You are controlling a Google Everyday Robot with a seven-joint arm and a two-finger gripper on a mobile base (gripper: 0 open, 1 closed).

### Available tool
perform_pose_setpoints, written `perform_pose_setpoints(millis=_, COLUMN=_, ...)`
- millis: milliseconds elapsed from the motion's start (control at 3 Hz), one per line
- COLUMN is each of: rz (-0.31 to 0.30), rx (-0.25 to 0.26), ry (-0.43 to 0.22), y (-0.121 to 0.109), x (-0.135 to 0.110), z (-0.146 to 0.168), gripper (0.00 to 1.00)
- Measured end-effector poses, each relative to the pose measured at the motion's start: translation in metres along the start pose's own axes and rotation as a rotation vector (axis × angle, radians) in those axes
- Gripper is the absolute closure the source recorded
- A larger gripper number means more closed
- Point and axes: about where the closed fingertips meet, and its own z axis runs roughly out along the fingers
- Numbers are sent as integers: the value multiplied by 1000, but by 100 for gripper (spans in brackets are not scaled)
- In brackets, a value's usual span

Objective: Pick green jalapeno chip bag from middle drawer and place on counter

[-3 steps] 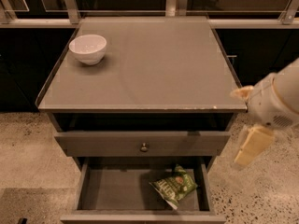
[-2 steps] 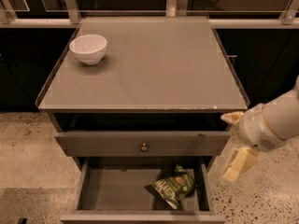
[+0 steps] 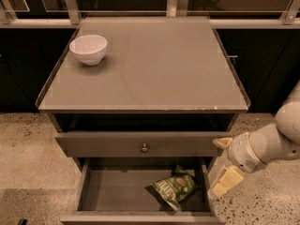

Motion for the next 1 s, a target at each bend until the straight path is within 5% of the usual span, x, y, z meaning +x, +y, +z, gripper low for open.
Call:
perform_pose_setpoints(millis=667, rz=-12, rx=10, ry=8, y=6, x=4, z=10, gripper=0)
perform_pose_setpoints(millis=1000, rz=37, rx=6, ry=-8, y=-3, x=28, z=47, gripper=0)
